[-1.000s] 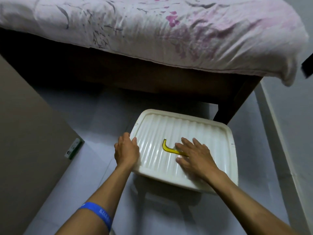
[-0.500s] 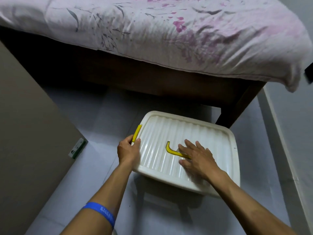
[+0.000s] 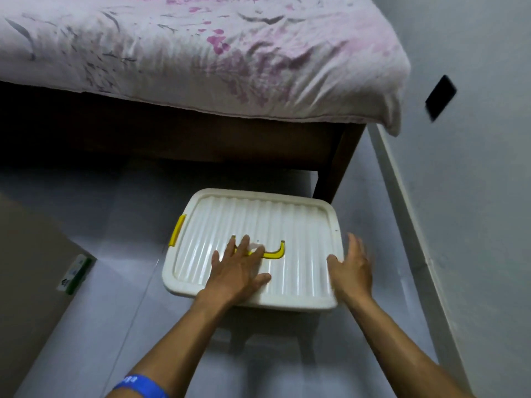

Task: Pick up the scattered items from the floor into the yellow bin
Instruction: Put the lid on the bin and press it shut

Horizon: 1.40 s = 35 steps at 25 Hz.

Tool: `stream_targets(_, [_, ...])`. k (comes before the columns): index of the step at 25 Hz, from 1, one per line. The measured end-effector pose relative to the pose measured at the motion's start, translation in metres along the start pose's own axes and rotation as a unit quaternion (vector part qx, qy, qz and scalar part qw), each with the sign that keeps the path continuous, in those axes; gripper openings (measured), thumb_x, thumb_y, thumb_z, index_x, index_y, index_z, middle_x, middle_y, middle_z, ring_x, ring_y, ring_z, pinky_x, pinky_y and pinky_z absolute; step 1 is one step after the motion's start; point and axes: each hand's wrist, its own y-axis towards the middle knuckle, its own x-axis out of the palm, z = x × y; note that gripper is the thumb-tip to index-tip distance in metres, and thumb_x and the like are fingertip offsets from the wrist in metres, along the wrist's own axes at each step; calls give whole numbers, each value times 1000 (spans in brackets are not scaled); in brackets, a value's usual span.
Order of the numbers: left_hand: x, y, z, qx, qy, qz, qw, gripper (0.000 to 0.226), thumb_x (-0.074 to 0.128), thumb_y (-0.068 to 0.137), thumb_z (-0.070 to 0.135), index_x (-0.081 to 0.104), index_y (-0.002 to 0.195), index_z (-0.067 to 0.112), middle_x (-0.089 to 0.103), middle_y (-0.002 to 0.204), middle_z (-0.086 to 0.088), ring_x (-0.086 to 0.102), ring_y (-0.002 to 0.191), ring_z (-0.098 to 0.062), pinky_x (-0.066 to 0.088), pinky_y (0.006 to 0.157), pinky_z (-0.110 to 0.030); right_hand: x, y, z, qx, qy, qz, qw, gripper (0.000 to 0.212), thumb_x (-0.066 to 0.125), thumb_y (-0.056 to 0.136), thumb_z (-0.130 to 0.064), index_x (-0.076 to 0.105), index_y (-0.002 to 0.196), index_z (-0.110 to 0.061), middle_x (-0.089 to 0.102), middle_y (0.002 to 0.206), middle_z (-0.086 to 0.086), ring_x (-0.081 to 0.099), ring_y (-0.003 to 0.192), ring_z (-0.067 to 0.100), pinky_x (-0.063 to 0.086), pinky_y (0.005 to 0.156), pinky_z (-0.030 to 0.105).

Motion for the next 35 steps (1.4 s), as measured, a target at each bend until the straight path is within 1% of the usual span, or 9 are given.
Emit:
stream_targets(2, [-1, -1, 1, 0, 0, -6, 1000, 70, 44, 92, 62, 15, 151, 40, -8, 165, 3, -13, 151, -25, 1, 117, -58, -10, 0, 21, 209, 132, -110, 963, 67, 68, 84, -43, 46, 139, -12, 59, 134, 9, 58, 117, 32, 50, 92, 45])
stream_targets(4, [0, -1, 3, -4, -1, -9, 1000, 70, 44, 91, 62, 16, 152, 41, -8, 165, 4, -13, 151, -24, 1, 118, -57, -11, 2, 21, 269, 271, -140, 913, 48, 74, 80, -42, 66, 114, -9, 75, 102, 9, 70, 89, 27, 54, 71, 35])
stream_targets(8, [3, 2, 0, -1, -2, -3, 1000, 70, 42, 91, 64, 15, 152, 42, -9, 165, 4, -13, 151, -24, 1, 117, -57, -3, 3, 15, 104, 130, 3, 986, 20, 76, 81, -33, 69, 87, -14, 71, 78, 0, 66, 67, 15, 53, 60, 29])
stream_targets(11, [5, 2, 0, -4, -5, 6, 1000, 68, 43, 91, 63, 18, 150, 42, -7, 165, 4, -12, 151, -24, 1, 117, -58, -3, -4, 12, 2, -17, 40, 999, 28, 68, 89, -36, 65, 73, -13, 65, 66, 1, 59, 55, 12, 40, 48, 22])
stream_targets(17, [4, -28, 0, -53, -41, 38, 997, 62, 38, 99, 51, 14, 153, 35, -4, 165, 1, -7, 152, -24, 1, 119, -54, -23, -31, 20, 22, 22, -119, 992, 29, 63, 93, -34, 55, 116, -19, 65, 102, 0, 66, 88, 22, 55, 72, 36])
stream_targets(21, [23, -88, -16, -295, -254, 282, 877, 69, 63, 91, 35, 26, 149, 22, 29, 155, -9, 34, 138, -32, 40, 109, -52, -15, -77, 36, 149, 256, -142, 944, 20, 60, 96, -16, 56, 116, -19, 71, 91, 15, 71, 71, 30, 61, 58, 36])
stream_targets(26, [15, -78, -26, -418, -631, 239, 609, 43, 70, 88, 15, 55, 127, 9, 62, 124, -15, 63, 106, -34, 53, 94, -49, -10, -75, 28, 118, 278, -139, 943, 24, 56, 98, -15, 55, 122, -21, 69, 88, 16, 65, 71, 26, 59, 58, 31])
stream_targets(31, [-6, -41, -54, -395, -656, 242, 596, 22, 61, 95, 12, 60, 116, 7, 67, 97, -10, 69, 91, -29, 58, 81, -40, 15, -19, -1, 118, 295, -144, 937, 30, 55, 99, -19, 55, 129, -23, 68, 92, 11, 57, 63, 22, 54, 53, 30])
stream_targets(35, [-40, 21, -82, -369, -654, 235, 618, 14, 57, 98, 15, 62, 109, 9, 67, 90, -9, 66, 77, -23, 56, 70, -37, 55, 38, -29, 156, 304, -91, 935, 24, 60, 96, -32, 66, 103, -10, 73, 91, 9, 67, 66, 23, 55, 52, 32])
